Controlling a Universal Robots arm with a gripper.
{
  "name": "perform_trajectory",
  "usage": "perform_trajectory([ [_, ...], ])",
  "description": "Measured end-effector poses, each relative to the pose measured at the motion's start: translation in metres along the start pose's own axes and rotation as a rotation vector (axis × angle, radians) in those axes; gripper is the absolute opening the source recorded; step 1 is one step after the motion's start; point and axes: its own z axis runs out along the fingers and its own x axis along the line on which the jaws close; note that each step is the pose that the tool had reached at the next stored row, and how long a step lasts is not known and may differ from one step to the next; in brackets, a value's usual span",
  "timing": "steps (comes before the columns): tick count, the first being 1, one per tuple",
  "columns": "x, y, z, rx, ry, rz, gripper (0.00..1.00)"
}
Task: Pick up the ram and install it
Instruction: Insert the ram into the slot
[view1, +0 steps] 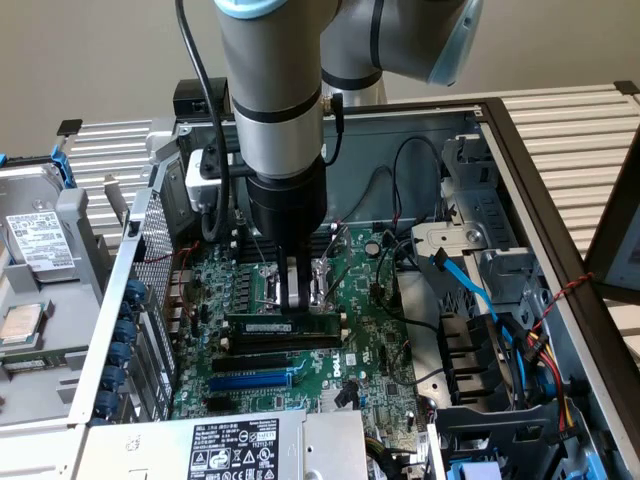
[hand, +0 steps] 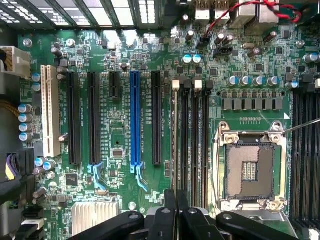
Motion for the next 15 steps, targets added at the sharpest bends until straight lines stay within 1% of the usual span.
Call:
perform_trajectory([
  [1, 0.0, 0.0009, 0.0, 0.0127, 0.0049, 0.0, 0.12],
  [2, 0.0, 0.0019, -0.0002, 0.0204, 0.0063, -0.001, 0.12],
  [3, 0.0, 0.0029, -0.0002, 0.0243, 0.0062, -0.001, 0.12],
  [8, -0.004, 0.0089, 0.0026, 0.0374, 0.0053, -0.001, 0.12],
  [11, -0.008, 0.0118, 0.0056, 0.04, 0.005, -0.001, 0.12],
  [13, -0.008, 0.0137, 0.0056, 0.0412, 0.0052, -0.001, 0.12],
  [15, -0.008, 0.0149, 0.0055, 0.0448, 0.0078, -0.001, 0.12],
])
